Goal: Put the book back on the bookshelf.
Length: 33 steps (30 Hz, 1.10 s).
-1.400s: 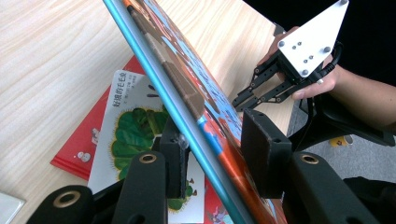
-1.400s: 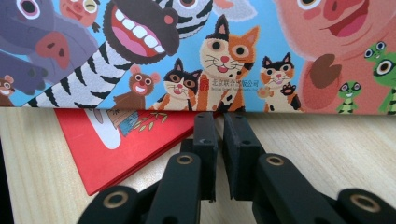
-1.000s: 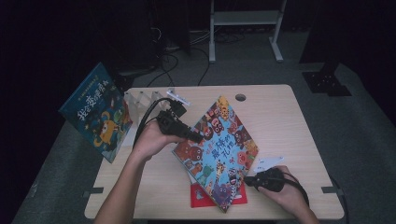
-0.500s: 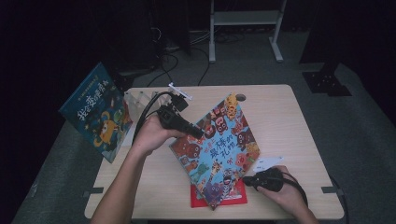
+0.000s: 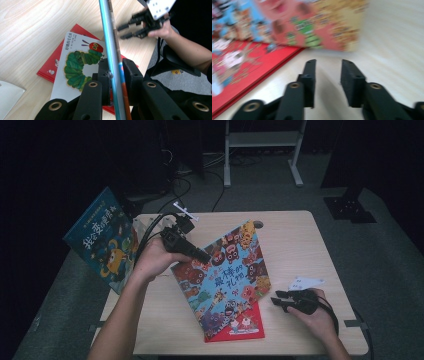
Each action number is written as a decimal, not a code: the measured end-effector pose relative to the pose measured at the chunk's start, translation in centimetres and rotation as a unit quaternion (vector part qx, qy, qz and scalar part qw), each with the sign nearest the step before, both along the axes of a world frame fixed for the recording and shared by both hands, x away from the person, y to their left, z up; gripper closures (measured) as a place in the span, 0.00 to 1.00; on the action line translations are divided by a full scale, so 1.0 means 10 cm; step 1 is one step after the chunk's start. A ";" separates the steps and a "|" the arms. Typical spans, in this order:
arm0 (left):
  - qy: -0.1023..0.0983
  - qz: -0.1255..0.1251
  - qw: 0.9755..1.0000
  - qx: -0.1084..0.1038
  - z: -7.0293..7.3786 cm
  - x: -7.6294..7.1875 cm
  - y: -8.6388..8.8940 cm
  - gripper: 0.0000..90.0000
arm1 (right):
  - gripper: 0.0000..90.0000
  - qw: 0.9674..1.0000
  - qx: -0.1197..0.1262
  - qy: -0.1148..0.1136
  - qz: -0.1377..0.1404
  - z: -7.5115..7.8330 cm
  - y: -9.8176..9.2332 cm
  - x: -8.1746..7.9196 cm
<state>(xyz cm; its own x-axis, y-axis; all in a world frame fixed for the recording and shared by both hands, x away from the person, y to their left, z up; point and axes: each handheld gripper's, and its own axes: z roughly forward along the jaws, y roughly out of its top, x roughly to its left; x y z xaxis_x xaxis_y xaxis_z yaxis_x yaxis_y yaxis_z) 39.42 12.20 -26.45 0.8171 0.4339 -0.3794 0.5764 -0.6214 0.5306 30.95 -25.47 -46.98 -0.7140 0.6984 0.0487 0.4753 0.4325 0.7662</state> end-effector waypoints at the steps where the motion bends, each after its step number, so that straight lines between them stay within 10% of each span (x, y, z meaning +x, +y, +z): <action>1: 0.000 0.000 1.000 0.000 0.00 0.00 0.00 0.87 | 0.63 1.000 0.000 0.000 0.000 0.00 0.00 0.00; 8: -0.002 -0.007 1.000 0.013 0.09 -0.03 -0.02 0.89 | 0.43 0.997 -0.011 -0.029 -0.075 -0.06 -0.13 0.20; 15: -0.016 -0.020 0.999 0.026 0.18 -0.10 -0.03 0.90 | 0.37 0.985 -0.023 -0.039 -0.168 -0.08 -0.28 0.39; 33: -0.046 -0.036 0.998 0.034 0.38 -0.23 -0.02 0.90 | 0.24 0.973 -0.027 -0.001 -0.229 -0.16 -0.44 0.64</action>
<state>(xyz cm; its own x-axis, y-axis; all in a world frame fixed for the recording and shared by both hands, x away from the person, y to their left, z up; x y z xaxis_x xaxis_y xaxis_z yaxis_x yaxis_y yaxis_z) 37.14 12.03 -22.61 0.8772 0.3952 -0.2725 0.4796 -0.6960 0.5345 37.39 -29.85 -48.62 -0.3282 0.9446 0.0029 0.6260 0.2152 0.7496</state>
